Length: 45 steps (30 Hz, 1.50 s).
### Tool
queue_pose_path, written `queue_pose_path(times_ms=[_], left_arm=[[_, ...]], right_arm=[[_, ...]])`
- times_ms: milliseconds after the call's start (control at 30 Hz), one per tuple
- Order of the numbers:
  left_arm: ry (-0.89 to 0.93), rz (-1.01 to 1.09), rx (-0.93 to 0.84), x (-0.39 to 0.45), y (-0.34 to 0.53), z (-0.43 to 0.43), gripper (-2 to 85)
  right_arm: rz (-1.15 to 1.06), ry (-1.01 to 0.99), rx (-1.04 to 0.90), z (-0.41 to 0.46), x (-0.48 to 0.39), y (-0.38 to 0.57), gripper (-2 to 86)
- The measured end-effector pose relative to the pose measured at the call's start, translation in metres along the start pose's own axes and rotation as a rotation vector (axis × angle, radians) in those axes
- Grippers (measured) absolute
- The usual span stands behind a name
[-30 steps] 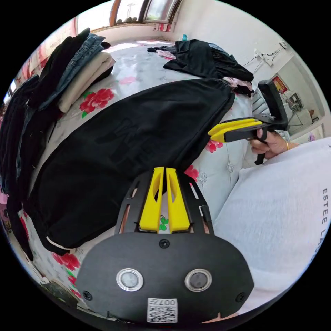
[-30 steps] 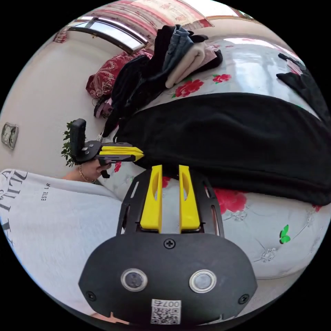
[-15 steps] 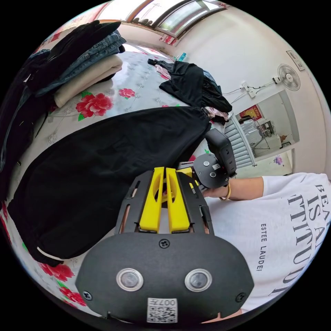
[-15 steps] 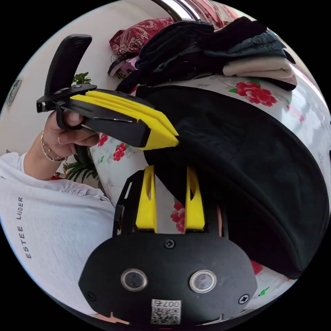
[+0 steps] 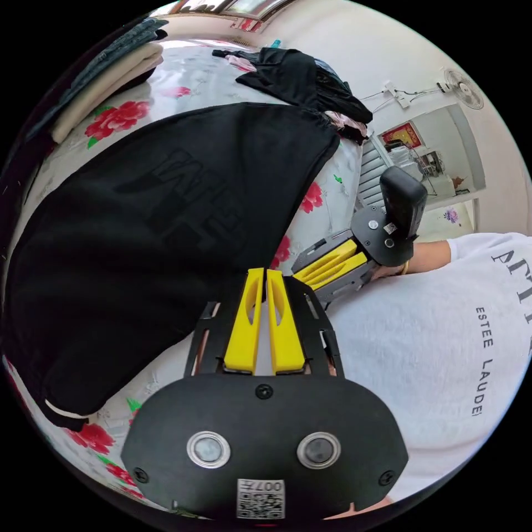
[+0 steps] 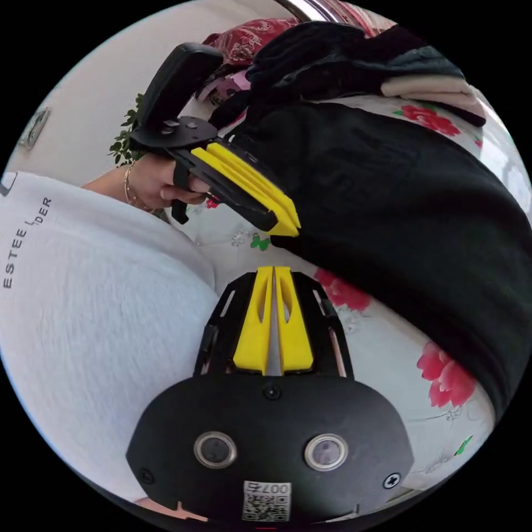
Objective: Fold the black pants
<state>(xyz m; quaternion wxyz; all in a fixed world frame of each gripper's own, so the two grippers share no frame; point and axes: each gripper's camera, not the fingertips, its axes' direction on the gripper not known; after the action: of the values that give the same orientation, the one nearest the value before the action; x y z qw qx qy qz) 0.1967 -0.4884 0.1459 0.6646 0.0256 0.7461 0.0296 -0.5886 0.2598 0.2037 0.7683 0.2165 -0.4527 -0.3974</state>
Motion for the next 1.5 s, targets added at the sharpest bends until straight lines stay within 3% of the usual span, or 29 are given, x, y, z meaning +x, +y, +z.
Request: queue_pose_path(times_ms=[133,367,467,600,767,933,1100,1233,1333,1433,1500], left_arm=[[0.025,-0.055,0.039,-0.006,0.009,0.01,-0.9],[-0.064,0.033,-0.023,0.005,0.013,0.029,-0.9],[-0.132,0.081,-0.031,0.015,0.019,0.028,-0.9],[-0.096,-0.029,0.034,0.005,0.034,0.019,-0.8],[-0.064,-0.097,0.037,-0.001,0.05,0.021,-0.9],[-0.088,-0.101,0.023,0.0,0.064,0.024,-0.7],[-0.083,-0.176,0.063,-0.007,0.093,0.027,1.4],[-0.055,-0.267,0.184,-0.014,0.137,0.002,4.5],[-0.075,-0.438,0.337,-0.032,0.198,-0.028,5.4],[-0.112,-0.692,0.498,-0.063,0.276,-0.055,6.8],[-0.087,-0.945,0.654,-0.091,0.345,-0.071,7.9]], right_arm=[[0.174,-0.006,0.11,-0.034,0.028,0.032,2.7],[0.954,0.309,0.703,-0.175,0.138,0.183,5.7],[1.103,0.423,0.819,-0.216,0.161,0.228,6.3],[1.168,0.541,0.803,-0.241,0.194,0.243,6.7],[1.229,0.421,0.748,-0.236,0.239,0.251,1.9],[1.15,0.444,0.896,-0.253,0.205,0.285,1.1],[1.306,0.379,0.885,-0.231,0.211,0.336,7.2],[1.276,0.32,0.965,-0.228,0.214,0.345,8.9],[1.268,0.321,1.008,-0.225,0.222,0.34,7.4],[1.277,0.16,1.014,-0.224,0.248,0.323,4.0],[1.314,0.198,1.004,-0.237,0.252,0.297,1.7]])
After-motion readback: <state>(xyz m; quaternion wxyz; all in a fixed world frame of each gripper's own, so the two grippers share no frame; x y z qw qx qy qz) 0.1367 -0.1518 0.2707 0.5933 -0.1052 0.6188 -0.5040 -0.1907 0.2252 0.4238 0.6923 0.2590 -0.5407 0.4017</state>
